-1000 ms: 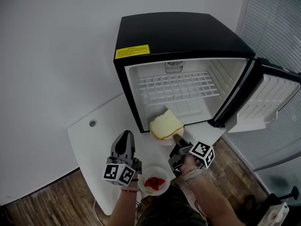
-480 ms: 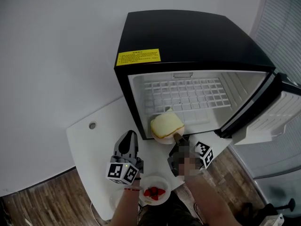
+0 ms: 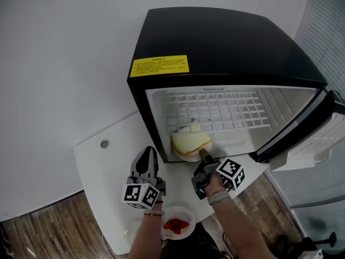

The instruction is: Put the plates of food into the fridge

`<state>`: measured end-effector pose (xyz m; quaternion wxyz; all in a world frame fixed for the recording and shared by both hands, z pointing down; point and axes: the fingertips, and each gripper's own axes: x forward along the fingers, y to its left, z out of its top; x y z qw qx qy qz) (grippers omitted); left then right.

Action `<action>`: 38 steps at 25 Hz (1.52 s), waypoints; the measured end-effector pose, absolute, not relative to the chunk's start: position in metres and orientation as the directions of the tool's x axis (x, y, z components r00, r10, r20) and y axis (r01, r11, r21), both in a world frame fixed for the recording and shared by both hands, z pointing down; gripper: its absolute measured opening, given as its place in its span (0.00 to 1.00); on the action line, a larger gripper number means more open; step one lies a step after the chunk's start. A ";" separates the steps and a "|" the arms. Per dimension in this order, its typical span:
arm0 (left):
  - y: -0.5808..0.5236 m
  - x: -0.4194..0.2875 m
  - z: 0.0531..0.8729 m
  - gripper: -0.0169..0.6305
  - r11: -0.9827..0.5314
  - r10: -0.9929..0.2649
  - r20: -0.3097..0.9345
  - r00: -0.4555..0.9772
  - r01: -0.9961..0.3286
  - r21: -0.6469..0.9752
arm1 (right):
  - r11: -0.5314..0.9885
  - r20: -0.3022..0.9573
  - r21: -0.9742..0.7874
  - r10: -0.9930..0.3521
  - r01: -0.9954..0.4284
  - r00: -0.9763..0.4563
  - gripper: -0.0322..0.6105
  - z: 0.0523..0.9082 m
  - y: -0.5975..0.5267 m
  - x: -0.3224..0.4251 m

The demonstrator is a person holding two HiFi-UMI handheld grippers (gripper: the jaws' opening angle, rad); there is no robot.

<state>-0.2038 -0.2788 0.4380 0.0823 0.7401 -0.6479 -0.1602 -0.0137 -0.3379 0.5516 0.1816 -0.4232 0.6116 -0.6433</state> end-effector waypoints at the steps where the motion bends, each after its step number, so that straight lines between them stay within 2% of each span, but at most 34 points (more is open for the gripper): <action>1: -0.280 -0.203 0.438 0.04 -0.150 -0.985 -0.133 0.111 -0.933 0.328 | -0.183 0.322 -0.940 -0.752 -0.287 -0.576 0.08 0.552 -0.340 -0.015; 10: -0.285 -0.199 0.442 0.04 -0.168 -0.983 -0.126 0.135 -0.933 0.318 | -0.121 0.328 -0.920 -0.759 -0.374 -0.562 0.08 0.545 -0.357 -0.023; 15: -0.285 -0.200 0.444 0.04 -0.168 -0.983 -0.121 0.135 -0.932 0.321 | -0.051 0.354 -0.869 -0.758 -0.492 -0.547 0.08 0.540 -0.362 -0.024; 24: -0.284 -0.201 0.442 0.04 -0.176 -0.982 -0.131 0.139 -0.926 0.334 | 0.109 0.443 -0.654 -0.747 -0.748 -0.496 0.12 0.537 -0.373 -0.024; 38: -0.285 -0.198 0.445 0.04 -0.176 -0.982 -0.122 0.143 -0.924 0.338 | 0.288 0.500 -0.365 -0.742 -0.885 -0.447 0.20 0.533 -0.379 -0.021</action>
